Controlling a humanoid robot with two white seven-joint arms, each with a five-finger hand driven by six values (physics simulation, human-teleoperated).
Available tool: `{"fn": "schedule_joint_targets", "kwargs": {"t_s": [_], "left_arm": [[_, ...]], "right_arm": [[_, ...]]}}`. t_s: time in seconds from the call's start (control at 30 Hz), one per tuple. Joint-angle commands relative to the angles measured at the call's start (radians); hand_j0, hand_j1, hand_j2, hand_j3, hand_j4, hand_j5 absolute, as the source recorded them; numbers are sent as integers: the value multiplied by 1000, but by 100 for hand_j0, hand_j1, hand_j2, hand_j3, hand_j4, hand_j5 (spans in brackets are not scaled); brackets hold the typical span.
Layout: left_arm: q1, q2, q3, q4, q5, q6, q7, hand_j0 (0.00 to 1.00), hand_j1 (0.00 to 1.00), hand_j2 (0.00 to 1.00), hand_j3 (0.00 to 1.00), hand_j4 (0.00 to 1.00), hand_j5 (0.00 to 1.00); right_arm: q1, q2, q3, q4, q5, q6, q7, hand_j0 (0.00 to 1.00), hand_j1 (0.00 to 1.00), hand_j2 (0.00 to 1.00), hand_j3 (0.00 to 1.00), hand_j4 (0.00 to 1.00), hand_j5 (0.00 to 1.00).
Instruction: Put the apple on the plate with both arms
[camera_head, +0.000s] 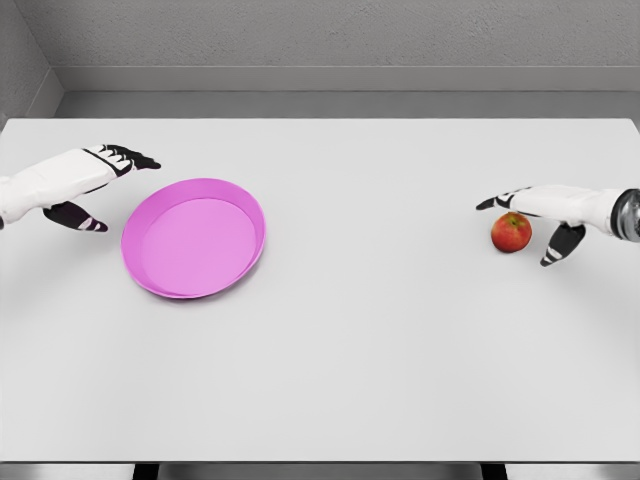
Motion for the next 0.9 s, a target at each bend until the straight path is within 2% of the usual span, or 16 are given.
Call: {"fn": "schedule_joint_targets", "kwargs": {"t_s": [0.0,0.23,0.27,0.3,0.33,0.37,0.43,0.57,0.87], "left_arm": [[0,0,0,1,5,1,1,100,100,100,100,100,100],[-2,-7,-3,1,-11,1,1,100,100,100,100,100,100],[-2,-8,-3,1,-11,1,1,100,100,100,100,100,100],[0,-7,-3,1,-12,1,1,100,100,100,100,100,100],[0,-8,-3,1,-12,1,2,100,100,100,100,100,100],[0,-10,-3,1,-11,1,2,100,100,100,100,100,100],[0,-11,-3,1,-11,1,1,100,100,100,100,100,100],[0,-10,-3,1,-11,1,1,100,100,100,100,100,100],[0,-8,-1,1,-9,1,2,100,100,100,100,100,100]], "right_arm": [[-3,12,30,16,-1,0,1,100,100,100,100,100,100],[-21,23,55,33,-1,0,1,100,100,100,100,100,100],[-21,23,55,35,-1,0,1,94,94,94,94,94,94],[-21,23,55,33,-1,-1,1,70,70,70,70,70,70],[-21,23,55,33,-1,-1,1,65,65,65,65,65,65],[-21,23,55,33,-1,-1,1,53,53,53,53,53,53],[-21,23,55,33,-1,-1,1,47,47,47,47,47,47],[-21,23,55,33,-1,0,1,39,39,39,39,39,39],[-29,23,55,28,0,-1,1,38,38,38,38,38,38]]}}
